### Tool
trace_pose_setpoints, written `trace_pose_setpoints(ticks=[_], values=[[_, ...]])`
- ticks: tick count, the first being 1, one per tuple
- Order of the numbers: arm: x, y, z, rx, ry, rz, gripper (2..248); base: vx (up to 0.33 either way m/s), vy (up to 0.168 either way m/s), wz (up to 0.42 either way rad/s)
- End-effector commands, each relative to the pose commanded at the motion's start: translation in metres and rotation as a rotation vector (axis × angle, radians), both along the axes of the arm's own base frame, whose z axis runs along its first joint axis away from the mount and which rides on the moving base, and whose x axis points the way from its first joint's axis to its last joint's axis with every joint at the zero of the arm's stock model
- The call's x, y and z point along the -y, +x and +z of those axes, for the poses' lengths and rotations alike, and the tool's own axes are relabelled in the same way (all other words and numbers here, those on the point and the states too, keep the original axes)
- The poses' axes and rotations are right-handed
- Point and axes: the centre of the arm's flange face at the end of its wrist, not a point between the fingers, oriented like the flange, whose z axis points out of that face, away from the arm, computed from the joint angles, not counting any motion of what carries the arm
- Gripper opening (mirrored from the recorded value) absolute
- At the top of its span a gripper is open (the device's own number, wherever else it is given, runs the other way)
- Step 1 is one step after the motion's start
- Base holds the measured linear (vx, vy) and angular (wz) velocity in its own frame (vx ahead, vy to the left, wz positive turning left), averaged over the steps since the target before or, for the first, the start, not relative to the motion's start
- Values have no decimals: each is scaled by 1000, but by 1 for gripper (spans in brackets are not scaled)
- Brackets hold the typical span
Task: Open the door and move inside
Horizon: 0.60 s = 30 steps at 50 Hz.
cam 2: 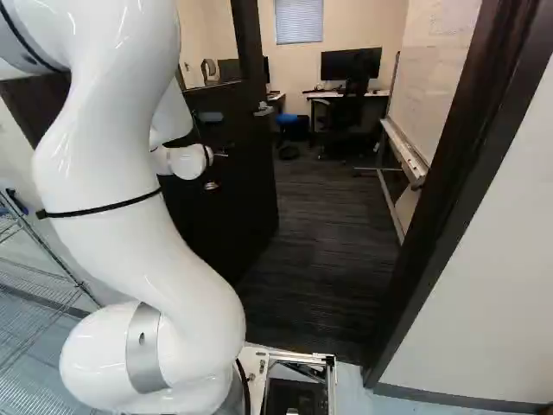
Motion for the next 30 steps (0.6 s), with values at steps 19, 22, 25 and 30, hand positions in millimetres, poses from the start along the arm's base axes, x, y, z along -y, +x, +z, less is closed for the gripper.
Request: trace_pose_setpoints(ticks=[19,22,25,30], values=[[-26,10,-1,22,-38,100,247,0,0,0],[-30,11,-2,26,-43,114,247,0,0,0],[-34,13,-2,29,-47,126,247,0,0,0],[-40,16,-2,33,-52,142,247,0,0,0]])
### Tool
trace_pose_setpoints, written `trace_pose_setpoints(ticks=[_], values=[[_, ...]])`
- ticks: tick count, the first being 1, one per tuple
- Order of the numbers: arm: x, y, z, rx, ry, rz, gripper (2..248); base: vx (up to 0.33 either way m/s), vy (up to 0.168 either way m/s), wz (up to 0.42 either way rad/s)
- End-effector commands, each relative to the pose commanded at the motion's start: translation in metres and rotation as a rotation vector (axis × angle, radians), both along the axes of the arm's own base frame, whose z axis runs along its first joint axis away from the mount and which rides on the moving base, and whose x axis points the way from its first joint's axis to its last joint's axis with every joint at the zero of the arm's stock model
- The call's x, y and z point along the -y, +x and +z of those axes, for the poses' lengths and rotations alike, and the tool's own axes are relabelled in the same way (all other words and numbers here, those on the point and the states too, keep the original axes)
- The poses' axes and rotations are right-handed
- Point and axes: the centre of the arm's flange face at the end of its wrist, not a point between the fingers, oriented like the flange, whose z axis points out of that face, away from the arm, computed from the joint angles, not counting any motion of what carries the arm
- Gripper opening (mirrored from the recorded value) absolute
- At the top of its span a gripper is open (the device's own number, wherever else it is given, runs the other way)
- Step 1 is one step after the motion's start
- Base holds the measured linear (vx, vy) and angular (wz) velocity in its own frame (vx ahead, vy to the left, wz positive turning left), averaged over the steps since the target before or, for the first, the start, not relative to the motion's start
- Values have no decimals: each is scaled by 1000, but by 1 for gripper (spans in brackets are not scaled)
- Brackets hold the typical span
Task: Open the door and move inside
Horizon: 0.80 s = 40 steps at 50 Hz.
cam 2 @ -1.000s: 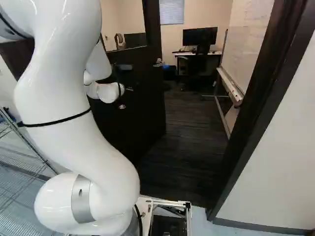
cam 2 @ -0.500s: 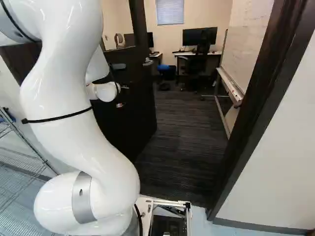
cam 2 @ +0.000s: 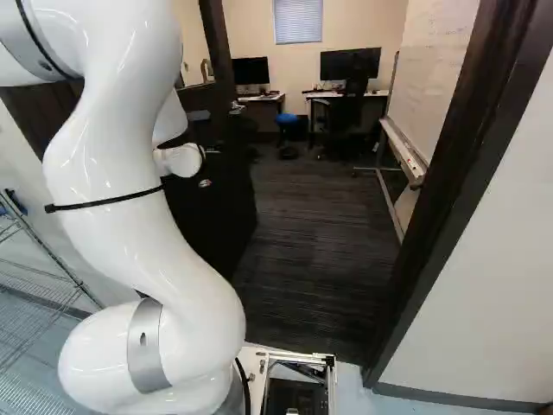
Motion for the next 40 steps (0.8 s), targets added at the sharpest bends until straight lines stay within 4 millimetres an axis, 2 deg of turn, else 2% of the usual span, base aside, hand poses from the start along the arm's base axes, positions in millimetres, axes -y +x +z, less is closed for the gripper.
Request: trace_pose_setpoints(ticks=[13,40], values=[[-10,5,-1,6,-3,21,247,0,0,0],[-11,5,-1,6,-3,21,247,0,0,0]])
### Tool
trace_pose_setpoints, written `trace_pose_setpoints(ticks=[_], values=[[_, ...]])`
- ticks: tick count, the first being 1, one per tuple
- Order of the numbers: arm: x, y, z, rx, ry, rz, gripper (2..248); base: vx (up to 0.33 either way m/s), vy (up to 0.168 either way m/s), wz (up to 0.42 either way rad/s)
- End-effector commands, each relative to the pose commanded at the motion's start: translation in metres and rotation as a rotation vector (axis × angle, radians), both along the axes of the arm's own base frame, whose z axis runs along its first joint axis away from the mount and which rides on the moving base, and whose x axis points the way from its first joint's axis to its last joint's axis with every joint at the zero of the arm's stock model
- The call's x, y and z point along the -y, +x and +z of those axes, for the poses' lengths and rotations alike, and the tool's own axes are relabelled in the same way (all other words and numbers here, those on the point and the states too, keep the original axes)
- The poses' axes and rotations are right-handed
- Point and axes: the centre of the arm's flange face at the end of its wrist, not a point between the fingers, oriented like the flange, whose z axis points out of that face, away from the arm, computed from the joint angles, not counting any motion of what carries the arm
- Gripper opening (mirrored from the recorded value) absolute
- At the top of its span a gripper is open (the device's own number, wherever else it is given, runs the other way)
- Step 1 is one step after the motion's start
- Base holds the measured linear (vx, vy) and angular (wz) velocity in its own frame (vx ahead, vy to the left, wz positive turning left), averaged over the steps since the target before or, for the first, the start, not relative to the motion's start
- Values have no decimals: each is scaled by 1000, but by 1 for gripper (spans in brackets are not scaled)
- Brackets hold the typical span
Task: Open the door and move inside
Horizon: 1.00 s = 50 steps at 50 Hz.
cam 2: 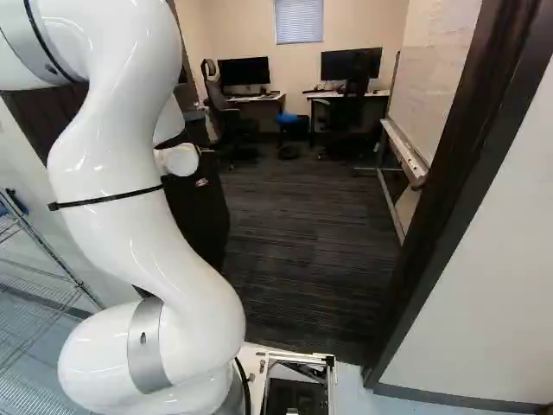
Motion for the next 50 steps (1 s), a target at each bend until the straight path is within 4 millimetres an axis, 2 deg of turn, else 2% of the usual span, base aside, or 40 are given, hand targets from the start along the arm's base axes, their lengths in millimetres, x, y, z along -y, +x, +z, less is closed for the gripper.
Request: trace_pose_setpoints(ticks=[12,50], values=[[12,-1,1,-3,-1,-18,247,0,0,0],[72,-8,3,-14,-5,-116,247,0,0,0]])
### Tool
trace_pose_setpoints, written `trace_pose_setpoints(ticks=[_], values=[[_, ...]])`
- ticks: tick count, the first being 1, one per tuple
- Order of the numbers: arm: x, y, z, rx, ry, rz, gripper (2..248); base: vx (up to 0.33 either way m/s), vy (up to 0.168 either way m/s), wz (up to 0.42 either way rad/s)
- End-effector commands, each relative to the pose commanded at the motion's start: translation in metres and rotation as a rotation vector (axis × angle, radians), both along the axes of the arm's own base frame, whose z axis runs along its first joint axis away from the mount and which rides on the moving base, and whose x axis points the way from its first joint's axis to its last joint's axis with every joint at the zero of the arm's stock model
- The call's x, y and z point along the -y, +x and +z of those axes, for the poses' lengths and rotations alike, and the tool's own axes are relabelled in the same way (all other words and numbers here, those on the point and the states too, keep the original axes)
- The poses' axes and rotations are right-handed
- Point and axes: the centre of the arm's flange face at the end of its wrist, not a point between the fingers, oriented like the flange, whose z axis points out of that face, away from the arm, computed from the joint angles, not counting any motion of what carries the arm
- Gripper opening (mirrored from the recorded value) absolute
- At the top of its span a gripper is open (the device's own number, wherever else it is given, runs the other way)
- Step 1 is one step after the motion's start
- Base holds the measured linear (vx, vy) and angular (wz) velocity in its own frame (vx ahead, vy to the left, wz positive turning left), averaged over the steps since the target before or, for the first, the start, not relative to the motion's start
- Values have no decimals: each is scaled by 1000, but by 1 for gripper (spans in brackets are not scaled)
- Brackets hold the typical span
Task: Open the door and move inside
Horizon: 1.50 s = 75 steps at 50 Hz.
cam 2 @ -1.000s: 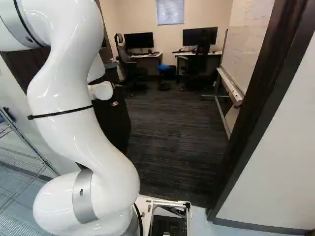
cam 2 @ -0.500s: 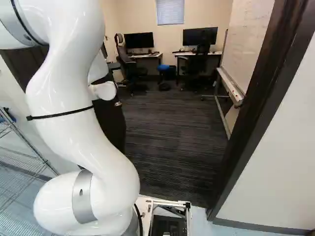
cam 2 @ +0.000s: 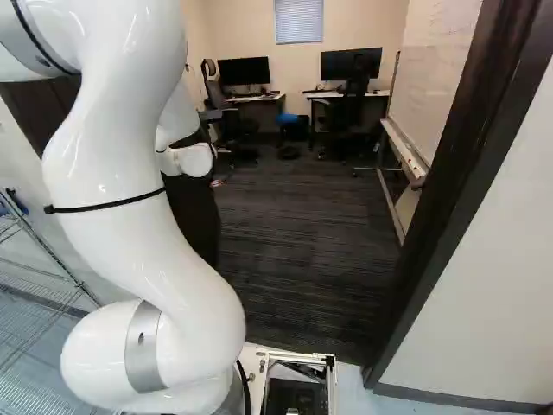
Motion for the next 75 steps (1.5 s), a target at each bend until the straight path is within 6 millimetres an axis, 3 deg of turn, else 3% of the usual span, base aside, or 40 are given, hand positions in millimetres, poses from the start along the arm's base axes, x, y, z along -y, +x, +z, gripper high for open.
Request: trace_pose_setpoints(ticks=[75], values=[[115,-22,3,-15,-3,-209,247,0,0,0]])
